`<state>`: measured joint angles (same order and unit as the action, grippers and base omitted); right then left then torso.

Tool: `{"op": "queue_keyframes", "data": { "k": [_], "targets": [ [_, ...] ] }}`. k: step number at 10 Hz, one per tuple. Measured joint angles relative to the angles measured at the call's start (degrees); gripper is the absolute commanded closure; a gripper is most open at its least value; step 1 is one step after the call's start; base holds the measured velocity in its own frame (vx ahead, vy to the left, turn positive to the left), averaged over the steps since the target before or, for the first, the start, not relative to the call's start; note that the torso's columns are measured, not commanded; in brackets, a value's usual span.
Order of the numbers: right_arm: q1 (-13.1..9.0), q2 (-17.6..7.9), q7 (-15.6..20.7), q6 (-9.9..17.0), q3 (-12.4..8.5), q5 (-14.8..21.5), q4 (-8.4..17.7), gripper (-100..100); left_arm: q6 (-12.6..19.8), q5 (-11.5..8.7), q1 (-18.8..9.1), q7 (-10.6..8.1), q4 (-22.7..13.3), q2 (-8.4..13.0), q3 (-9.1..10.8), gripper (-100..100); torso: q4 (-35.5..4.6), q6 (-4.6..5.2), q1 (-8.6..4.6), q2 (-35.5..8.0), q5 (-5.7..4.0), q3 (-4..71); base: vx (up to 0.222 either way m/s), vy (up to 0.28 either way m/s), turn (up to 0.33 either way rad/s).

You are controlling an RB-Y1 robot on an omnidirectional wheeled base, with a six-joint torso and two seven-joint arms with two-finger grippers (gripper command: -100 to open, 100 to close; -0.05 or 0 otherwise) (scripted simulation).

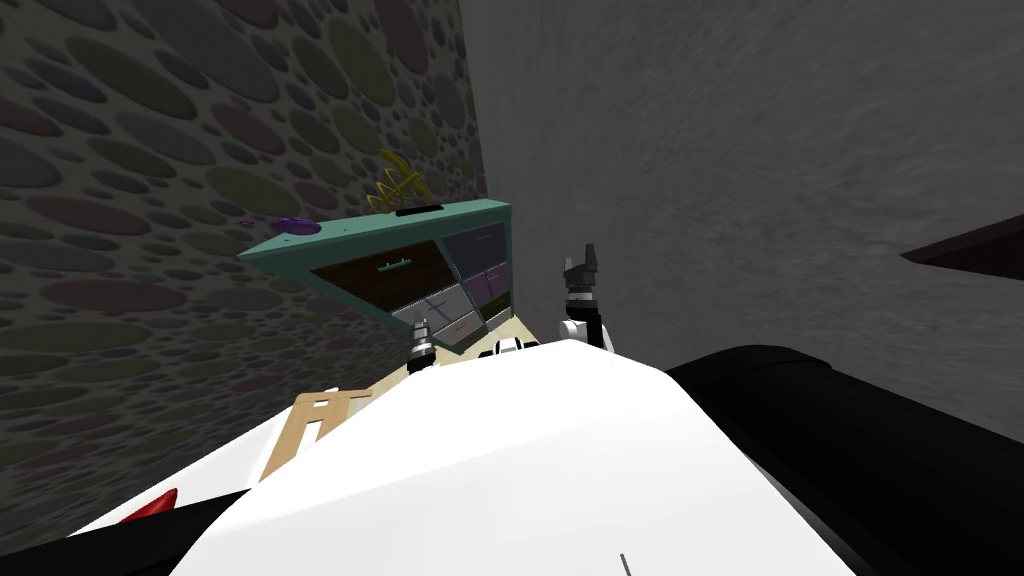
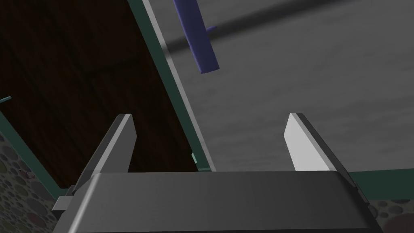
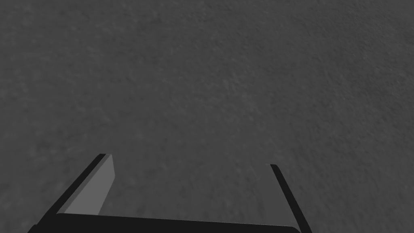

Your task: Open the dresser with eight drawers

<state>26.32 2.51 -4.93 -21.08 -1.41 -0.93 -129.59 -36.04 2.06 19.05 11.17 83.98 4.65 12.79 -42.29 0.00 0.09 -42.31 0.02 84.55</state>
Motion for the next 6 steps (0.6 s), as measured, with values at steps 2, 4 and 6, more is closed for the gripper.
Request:
{"op": "queue_keyframes", "data": {
  "k": [2, 4, 6],
  "targets": [
    [0.07, -0.01, -0.01, 0.01, 0.07, 0.01, 0.04, 0, -0.25, -0.08, -0.47, 0.13, -1.51, -2.21, 0.29, -100, -0.03, 0.0, -0.08, 0.02, 0.0, 0.03, 0.049, -0.046, 0.022],
    [0.33, -0.04, -0.07, 0.12, 0.31, 0.03, 0.25, 0, -0.17, -0.14, -0.59, 0.13, -1.89, -3.3, 0.41, -100, -0.02, 0.01, -0.22, 0.24, -0.01, 0.22, 0.013, 0.009, -0.009],
    [0.52, -0.04, -0.08, 0.15, 0.4, 0.04, 0.35, 0, 1.61, -0.33, -0.85, -0.13, -0.37, -2.93, 0.68, -100, 0.05, -0.04, -0.17, 0.42, 0.01, 0.3, 0.043, 0.016, -0.018]
  ]
}}
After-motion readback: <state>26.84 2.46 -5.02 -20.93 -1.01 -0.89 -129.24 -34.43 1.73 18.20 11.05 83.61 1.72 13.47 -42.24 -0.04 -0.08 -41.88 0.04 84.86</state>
